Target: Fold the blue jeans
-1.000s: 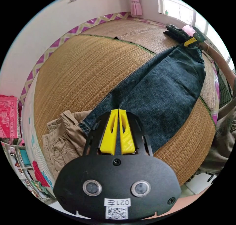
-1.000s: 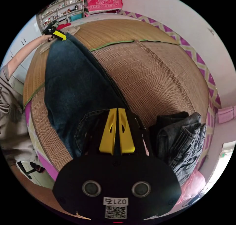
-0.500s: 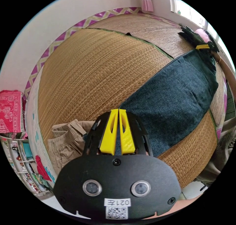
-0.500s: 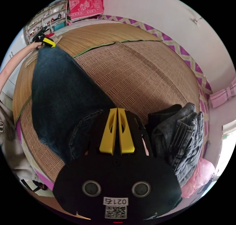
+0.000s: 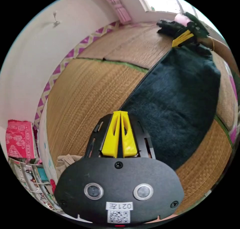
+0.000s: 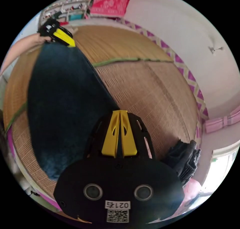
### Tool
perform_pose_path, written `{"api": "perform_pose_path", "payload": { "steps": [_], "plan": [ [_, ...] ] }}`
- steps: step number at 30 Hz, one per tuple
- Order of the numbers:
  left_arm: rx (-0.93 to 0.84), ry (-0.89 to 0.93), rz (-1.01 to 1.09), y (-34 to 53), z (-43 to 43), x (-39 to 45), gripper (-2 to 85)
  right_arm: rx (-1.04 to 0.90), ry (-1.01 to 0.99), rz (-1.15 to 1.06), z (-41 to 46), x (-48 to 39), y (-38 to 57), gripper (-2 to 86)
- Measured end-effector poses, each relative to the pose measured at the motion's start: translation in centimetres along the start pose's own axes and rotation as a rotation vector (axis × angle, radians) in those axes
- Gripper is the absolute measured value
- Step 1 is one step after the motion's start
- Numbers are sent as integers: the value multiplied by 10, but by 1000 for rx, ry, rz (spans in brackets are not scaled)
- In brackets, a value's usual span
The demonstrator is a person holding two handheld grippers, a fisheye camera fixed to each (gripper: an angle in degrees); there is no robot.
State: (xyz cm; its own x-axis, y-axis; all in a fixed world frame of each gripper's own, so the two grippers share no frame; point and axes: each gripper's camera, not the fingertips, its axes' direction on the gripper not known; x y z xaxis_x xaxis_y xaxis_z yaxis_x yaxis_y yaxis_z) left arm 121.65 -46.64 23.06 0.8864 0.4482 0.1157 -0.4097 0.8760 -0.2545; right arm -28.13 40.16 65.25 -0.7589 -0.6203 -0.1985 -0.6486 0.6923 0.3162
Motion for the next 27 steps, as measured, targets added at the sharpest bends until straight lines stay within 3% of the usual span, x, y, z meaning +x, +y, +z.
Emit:
{"api": "perform_pose_path", "payload": {
  "steps": [1, 3, 4, 5, 7, 10, 13, 15, 17, 18, 20, 23, 25, 27],
  "plan": [
    [96, 16, -84, 14, 0, -13, -10, -111, 21, 4, 27, 2, -6, -9],
    [98, 117, -198, 33, 13, -38, -10, -60, 43, 60, 27, 13, 0, -8],
    [36, 86, -310, 47, 19, -52, -10, -149, 81, 116, 36, 26, 1, -8],
    [14, 56, -349, 56, 20, -57, -10, -116, 31, 150, 25, 36, 5, -8],
    [150, 46, -400, 106, -5, -64, -10, -47, -11, 191, -6, 44, 17, -7],
    [301, 155, -413, 177, -40, -57, -10, 142, -214, 90, -78, 20, 51, -7],
    [326, 182, -371, 233, -59, -20, -9, 158, -365, -47, -119, -31, 90, -7],
    [341, 219, -377, 264, -60, 4, -9, 132, -353, -68, -124, -59, 115, -7],
    [322, 272, -409, 289, -50, 22, -9, -39, -314, -68, -88, -91, 144, -7],
    [329, 318, -439, 306, -43, 31, -9, 66, -313, -23, -96, -88, 155, -7],
    [349, 360, -479, 333, -36, 41, -9, 25, -395, 83, -102, -69, 165, -7],
    [338, 349, -610, 381, -21, 49, -9, 162, -348, 65, -133, -78, 181, -8],
    [312, 363, -778, 426, -3, 47, -8, 29, -341, 15, -112, -100, 185, -8],
    [320, 409, -929, 465, 14, 42, -7, 36, -326, 45, -110, -107, 198, -8]
  ]
}}
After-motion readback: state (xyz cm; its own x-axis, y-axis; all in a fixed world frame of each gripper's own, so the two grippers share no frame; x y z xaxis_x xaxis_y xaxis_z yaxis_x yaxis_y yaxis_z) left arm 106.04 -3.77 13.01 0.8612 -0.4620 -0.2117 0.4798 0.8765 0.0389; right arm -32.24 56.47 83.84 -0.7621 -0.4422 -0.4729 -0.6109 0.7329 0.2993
